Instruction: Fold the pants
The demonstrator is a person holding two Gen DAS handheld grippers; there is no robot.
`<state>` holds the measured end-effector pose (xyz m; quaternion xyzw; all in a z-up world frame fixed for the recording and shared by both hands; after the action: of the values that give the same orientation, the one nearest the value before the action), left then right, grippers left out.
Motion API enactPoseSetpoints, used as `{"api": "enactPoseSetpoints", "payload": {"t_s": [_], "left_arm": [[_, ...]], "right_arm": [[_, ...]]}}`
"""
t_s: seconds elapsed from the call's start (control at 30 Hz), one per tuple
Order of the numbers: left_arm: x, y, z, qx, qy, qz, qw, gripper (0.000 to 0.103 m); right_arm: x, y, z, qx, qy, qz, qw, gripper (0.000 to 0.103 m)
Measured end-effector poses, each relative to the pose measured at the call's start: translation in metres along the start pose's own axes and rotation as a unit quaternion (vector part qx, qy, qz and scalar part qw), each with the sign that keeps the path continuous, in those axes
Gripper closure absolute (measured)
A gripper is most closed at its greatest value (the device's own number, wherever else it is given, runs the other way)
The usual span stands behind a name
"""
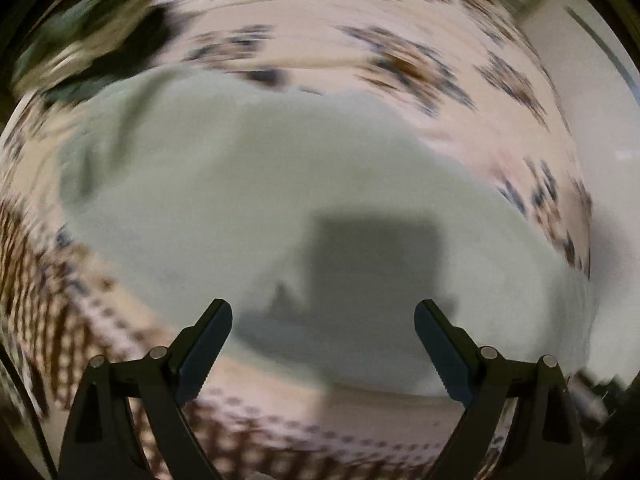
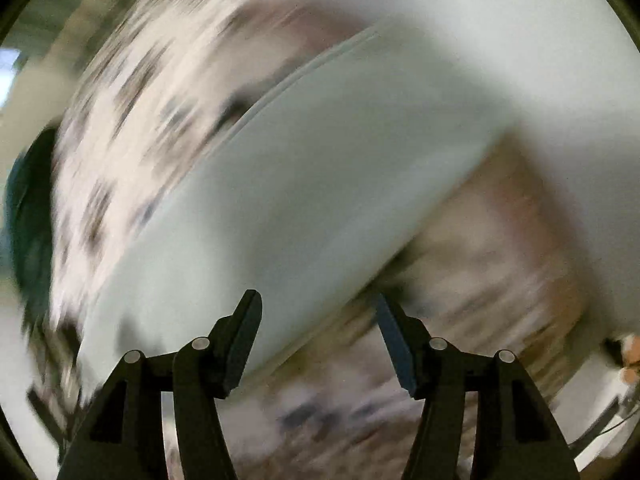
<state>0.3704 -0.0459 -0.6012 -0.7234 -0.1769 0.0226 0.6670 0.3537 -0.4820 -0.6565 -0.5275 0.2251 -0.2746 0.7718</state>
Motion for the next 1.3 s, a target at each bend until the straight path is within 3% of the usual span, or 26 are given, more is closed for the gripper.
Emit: {"api": "enactPoseSetpoints", "payload": {"t_s": [0.1, 0.2, 0.37, 0.47, 0.53, 0.57, 0.6, 0.67, 0.77, 0.8, 0.93, 1.03, 1.1, 1.17, 1.27, 1.3], "left_arm": [[0.008, -0.012, 0.074, 0.016, -0.067, -0.011, 0.9976, 0.01], [0.018, -0.012, 0.145, 0.019, -0.132, -0.017, 0.9909, 0.01], [0.032, 0.018, 0.233, 0.005, -0.231, 0.004, 0.973, 0.01], [0.04, 0.038, 0.257, -0.013, -0.257, 0.009, 0.9662, 0.01], [0.046, 0.047, 0.269, -0.021, -0.268, 0.002, 0.9632, 0.03], [0.049, 0.049, 0.27, -0.029, -0.266, -0.004, 0.9636, 0.055], [0.052, 0.05, 0.267, -0.038, -0.254, -0.008, 0.9664, 0.07], [0.055, 0.043, 0.258, -0.028, -0.222, -0.027, 0.9743, 0.074], [0.049, 0.022, 0.253, -0.02, -0.188, -0.043, 0.9811, 0.081], [0.045, 0.017, 0.254, -0.023, -0.184, -0.043, 0.9816, 0.09], [0.034, 0.022, 0.267, -0.028, -0.188, -0.021, 0.9816, 0.09], [0.034, 0.046, 0.273, -0.044, -0.199, 0.003, 0.9789, 0.086], [0.034, 0.049, 0.279, -0.072, -0.231, 0.008, 0.9704, 0.07], [0.03, 0.042, 0.284, -0.103, -0.257, 0.004, 0.9609, 0.068], [0.018, 0.036, 0.286, -0.128, -0.281, 0.004, 0.9512, 0.043], [0.015, 0.037, 0.286, -0.138, -0.288, 0.003, 0.9475, 0.042]], "right_arm": [[-0.064, 0.05, 0.057, 0.05, -0.012, 0.099, 0.994, 0.04], [-0.113, 0.096, 0.096, 0.077, 0.006, 0.16, 0.984, 0.04], [-0.151, 0.137, 0.124, 0.079, 0.051, 0.149, 0.984, 0.04], [-0.158, 0.148, 0.128, 0.072, 0.074, 0.117, 0.988, 0.046], [-0.152, 0.154, 0.133, 0.057, 0.073, 0.101, 0.991, 0.061], [-0.15, 0.153, 0.133, 0.044, 0.068, 0.091, 0.993, 0.066], [-0.146, 0.151, 0.135, 0.028, 0.058, 0.083, 0.994, 0.075], [-0.147, 0.149, 0.136, 0.01, 0.047, 0.071, 0.996, 0.087], [-0.148, 0.135, 0.141, 0.005, 0.024, 0.049, 0.999, 0.093], [-0.15, 0.125, 0.143, 0.007, 0.017, 0.042, 0.999, 0.093], [-0.156, 0.1, 0.144, 0.002, -0.005, 0.032, 0.999, 0.093], [-0.159, 0.126, 0.133, 0.001, 0.001, 0.074, 0.997, 0.088], [-0.153, 0.149, 0.122, 0.016, 0.046, 0.115, 0.992, 0.082], [-0.148, 0.157, 0.116, 0.038, 0.078, 0.13, 0.988, 0.078], [-0.149, 0.145, 0.113, 0.062, 0.089, 0.122, 0.987, 0.05], [-0.152, 0.143, 0.114, 0.064, 0.087, 0.122, 0.987, 0.04]]}}
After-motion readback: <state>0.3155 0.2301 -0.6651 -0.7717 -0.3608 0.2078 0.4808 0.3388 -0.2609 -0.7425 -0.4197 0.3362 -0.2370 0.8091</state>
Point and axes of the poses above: each gripper's, at about its wrist camera, not at the fingertips, and y roughly the way its jaws point, z to its left, x to its top, the point moved 5 cm from there along y, roughly the way its jaws point, and after that the axes turned 5 degrees about y, right-handed, at the moved point
